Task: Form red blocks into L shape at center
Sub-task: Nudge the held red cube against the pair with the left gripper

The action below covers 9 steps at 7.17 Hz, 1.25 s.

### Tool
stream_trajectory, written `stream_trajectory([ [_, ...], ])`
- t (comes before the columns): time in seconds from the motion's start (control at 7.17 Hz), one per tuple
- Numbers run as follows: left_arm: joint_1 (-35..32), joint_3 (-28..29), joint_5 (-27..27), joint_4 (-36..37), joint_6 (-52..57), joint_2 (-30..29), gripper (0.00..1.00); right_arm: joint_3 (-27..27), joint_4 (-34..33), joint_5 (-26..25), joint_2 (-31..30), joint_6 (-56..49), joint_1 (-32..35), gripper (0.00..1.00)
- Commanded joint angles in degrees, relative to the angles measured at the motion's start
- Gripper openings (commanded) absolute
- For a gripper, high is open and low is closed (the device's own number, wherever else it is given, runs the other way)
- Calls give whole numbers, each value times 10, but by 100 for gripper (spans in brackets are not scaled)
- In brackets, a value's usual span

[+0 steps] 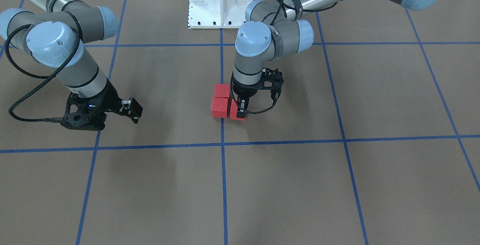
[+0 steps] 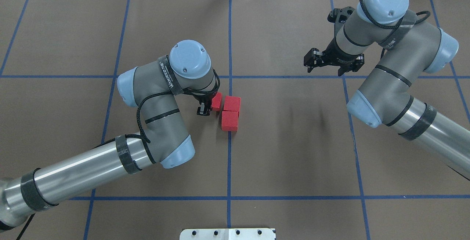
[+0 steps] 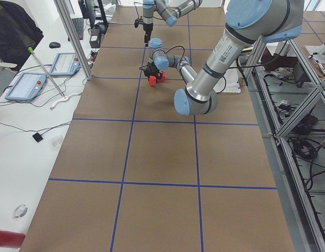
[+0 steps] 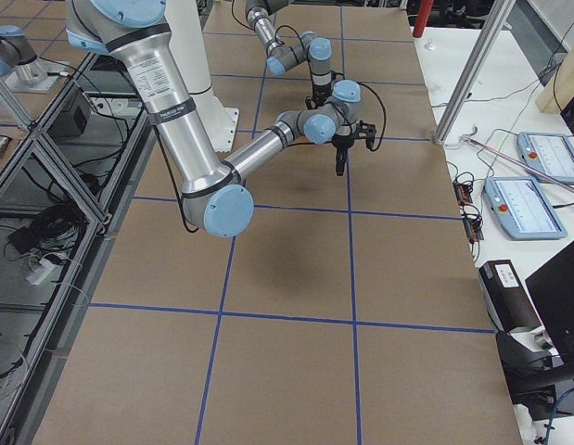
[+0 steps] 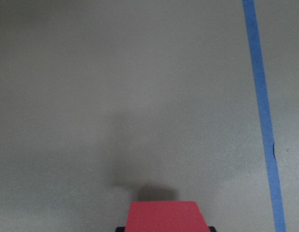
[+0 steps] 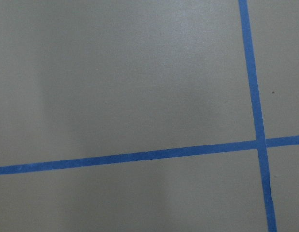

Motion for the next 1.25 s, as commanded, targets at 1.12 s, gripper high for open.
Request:
stream_trajectory([
  [1.12, -1, 20, -1, 1, -21, -14, 0, -1, 0, -1, -2, -1, 0, 99],
])
